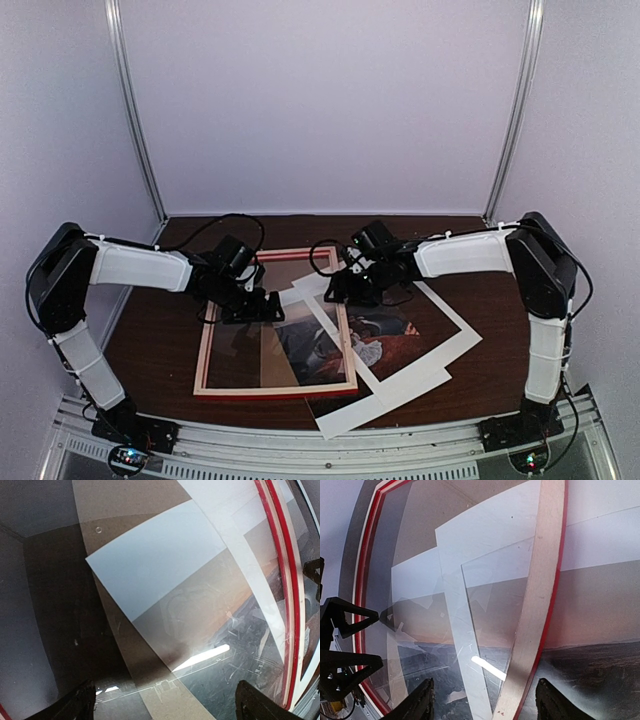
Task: Put the photo into the frame
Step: Place the glass panel at the frame body.
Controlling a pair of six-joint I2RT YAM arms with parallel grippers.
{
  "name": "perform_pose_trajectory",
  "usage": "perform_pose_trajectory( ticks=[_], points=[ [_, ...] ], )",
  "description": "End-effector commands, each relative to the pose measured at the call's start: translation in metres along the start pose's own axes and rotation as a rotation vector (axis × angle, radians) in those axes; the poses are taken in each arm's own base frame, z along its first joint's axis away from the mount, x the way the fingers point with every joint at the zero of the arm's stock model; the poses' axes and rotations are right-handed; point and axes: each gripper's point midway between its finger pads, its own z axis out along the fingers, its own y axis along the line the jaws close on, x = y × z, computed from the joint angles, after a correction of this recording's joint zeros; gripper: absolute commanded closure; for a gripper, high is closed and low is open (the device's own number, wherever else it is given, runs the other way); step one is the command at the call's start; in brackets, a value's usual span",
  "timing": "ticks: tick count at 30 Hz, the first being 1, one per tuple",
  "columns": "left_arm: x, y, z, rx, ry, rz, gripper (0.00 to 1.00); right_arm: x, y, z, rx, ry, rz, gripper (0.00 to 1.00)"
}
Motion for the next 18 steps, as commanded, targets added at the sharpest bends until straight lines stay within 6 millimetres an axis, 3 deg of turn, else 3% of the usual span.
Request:
perform_pose_trajectory(
  ticks=[1, 7, 13, 18],
  points=[
    [-0.015, -0.01, -0.015, -0.002, -0.048, 0.05, 0.02, -0.017, 0.01, -0.028, 0.014, -0.077, -0.051, 0.31],
    [-0.035, 0.0, -0.053, -0.119, -0.141, 0.134, 0.02, -0.009, -0.002, -0.05, 0.089, -0.081, -0.107, 0.31],
    [-0.041, 0.042, -0.087, -0.368, -0.141, 0.212, 0.02, 0.002, -0.028, -0.078, 0.208, -0.087, -0.145, 0.32],
    [-0.039, 0.082, -0.096, -0.481, -0.063, 0.201, 0.03, 0.007, -0.056, -0.095, 0.25, -0.104, -0.103, 0.32]
  ],
)
